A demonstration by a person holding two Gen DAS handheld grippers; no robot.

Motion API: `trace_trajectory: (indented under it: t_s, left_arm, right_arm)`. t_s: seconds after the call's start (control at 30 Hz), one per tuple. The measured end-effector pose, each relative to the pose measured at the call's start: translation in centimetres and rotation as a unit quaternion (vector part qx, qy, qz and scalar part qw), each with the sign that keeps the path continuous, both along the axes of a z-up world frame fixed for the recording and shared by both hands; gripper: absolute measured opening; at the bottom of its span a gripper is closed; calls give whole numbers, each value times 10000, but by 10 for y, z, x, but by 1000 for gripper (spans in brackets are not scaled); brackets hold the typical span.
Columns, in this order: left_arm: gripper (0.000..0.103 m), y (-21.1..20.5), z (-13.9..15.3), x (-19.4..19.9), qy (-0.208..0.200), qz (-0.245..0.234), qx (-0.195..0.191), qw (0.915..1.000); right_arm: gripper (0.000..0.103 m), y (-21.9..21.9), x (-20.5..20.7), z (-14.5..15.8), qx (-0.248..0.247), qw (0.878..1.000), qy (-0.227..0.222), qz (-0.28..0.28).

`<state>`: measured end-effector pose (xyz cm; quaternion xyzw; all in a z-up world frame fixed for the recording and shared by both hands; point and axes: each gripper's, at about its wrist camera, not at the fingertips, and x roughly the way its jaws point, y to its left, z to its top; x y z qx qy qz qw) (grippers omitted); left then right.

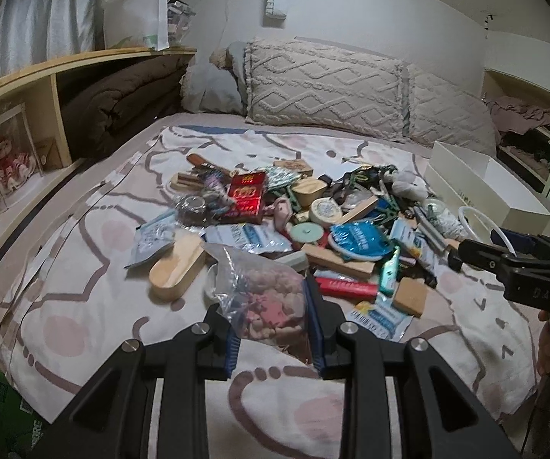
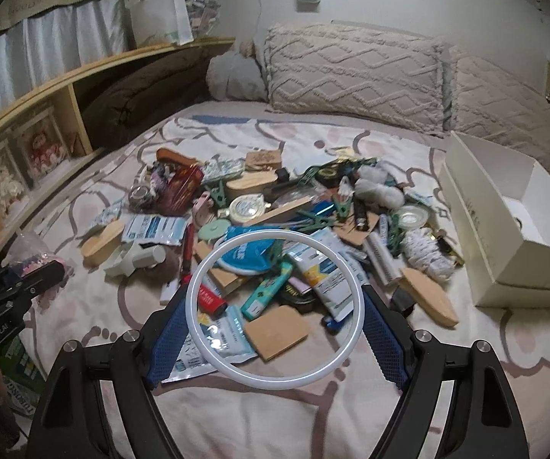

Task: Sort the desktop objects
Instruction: 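Carry the candy bag and white ring toward the white box with both grippers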

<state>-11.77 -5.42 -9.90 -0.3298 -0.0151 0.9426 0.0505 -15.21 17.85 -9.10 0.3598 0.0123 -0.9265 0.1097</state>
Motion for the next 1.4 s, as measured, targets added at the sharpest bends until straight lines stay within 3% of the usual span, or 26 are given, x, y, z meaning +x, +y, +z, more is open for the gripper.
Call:
trace_trajectory:
  t_s: [0.27,0.77,1.4]
  left_arm:
    - [29,30,9,-3,123,-261,-79,9996]
    - [29,94,33,-10,368,-785,139,9961]
    - [29,183,46,-25,440,-1578,214,9863]
  right_arm:
    - [85,31,3,18,-100,9994,240,-209]
    - [85,102,18,32,-152,9960,481,-733]
    - [85,182,31,39,-213,9885,634,-1357]
